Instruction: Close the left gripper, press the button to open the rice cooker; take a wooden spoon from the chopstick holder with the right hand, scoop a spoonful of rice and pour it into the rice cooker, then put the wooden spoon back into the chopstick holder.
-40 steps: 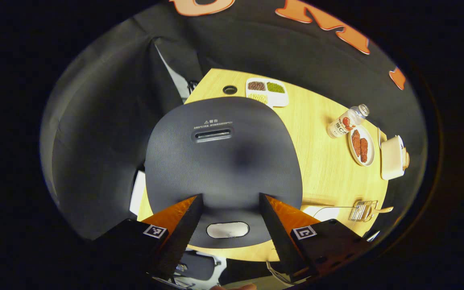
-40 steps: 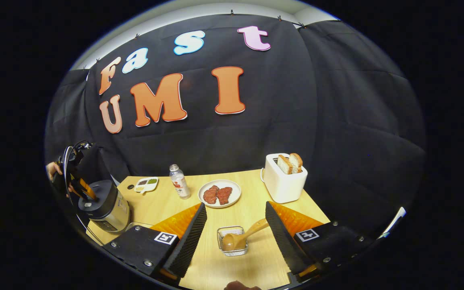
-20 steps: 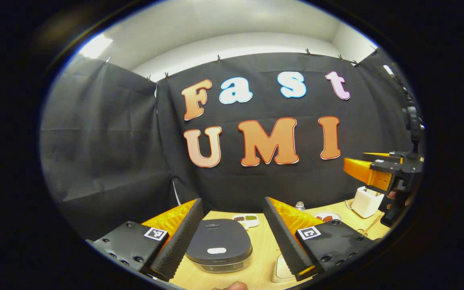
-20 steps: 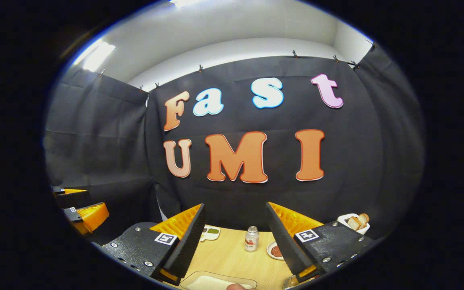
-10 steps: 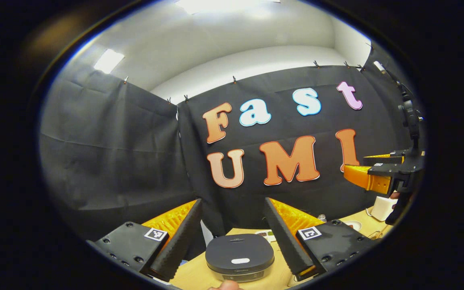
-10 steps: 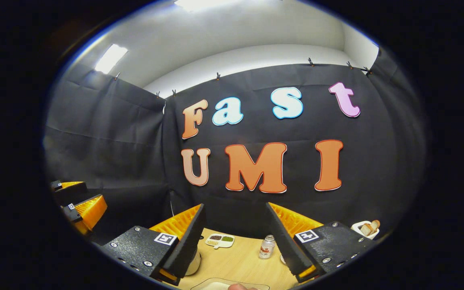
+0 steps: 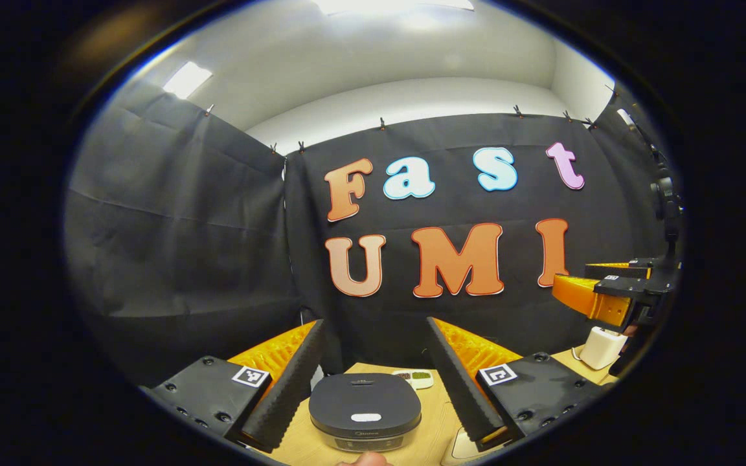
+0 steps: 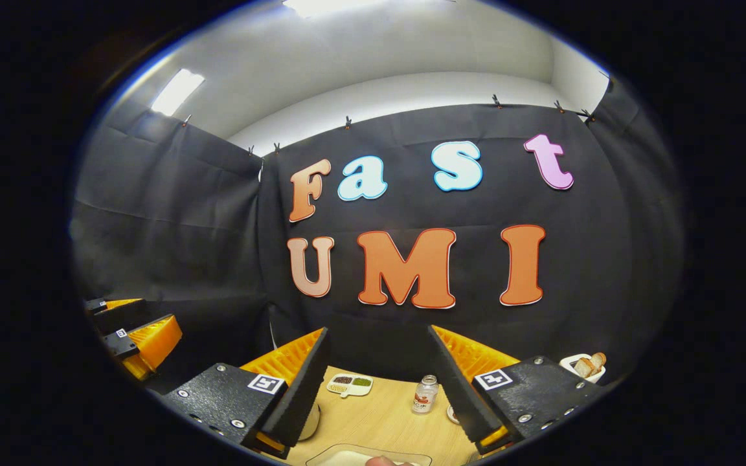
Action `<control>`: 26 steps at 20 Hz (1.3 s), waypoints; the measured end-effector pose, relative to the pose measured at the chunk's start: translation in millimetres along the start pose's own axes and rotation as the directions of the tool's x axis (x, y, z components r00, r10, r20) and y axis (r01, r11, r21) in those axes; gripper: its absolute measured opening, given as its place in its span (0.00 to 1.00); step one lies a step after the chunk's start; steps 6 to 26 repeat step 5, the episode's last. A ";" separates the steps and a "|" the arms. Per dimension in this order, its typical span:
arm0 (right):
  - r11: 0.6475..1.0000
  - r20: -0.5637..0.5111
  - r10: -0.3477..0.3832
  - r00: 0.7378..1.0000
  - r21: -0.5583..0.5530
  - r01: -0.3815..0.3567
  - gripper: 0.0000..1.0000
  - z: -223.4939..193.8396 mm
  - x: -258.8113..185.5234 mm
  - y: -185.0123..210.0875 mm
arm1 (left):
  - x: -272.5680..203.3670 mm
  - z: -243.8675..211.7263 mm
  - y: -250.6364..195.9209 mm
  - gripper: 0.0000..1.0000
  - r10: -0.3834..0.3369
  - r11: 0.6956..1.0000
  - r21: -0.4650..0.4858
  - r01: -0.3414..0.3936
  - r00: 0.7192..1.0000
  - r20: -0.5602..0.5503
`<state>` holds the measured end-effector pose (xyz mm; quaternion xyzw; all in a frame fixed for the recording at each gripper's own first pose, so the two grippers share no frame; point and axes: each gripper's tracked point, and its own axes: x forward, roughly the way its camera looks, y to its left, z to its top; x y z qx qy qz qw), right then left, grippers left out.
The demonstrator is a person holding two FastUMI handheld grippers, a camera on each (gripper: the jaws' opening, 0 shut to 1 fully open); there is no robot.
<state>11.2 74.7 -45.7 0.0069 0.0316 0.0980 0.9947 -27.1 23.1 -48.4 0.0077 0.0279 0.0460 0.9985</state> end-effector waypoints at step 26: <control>1.000 0.006 -0.015 1.000 0.010 0.015 0.92 4.1 -1.8 -7.7 | 2.6 -5.3 11.2 1.00 0.014 1.000 0.010 -0.014 1.000 -0.022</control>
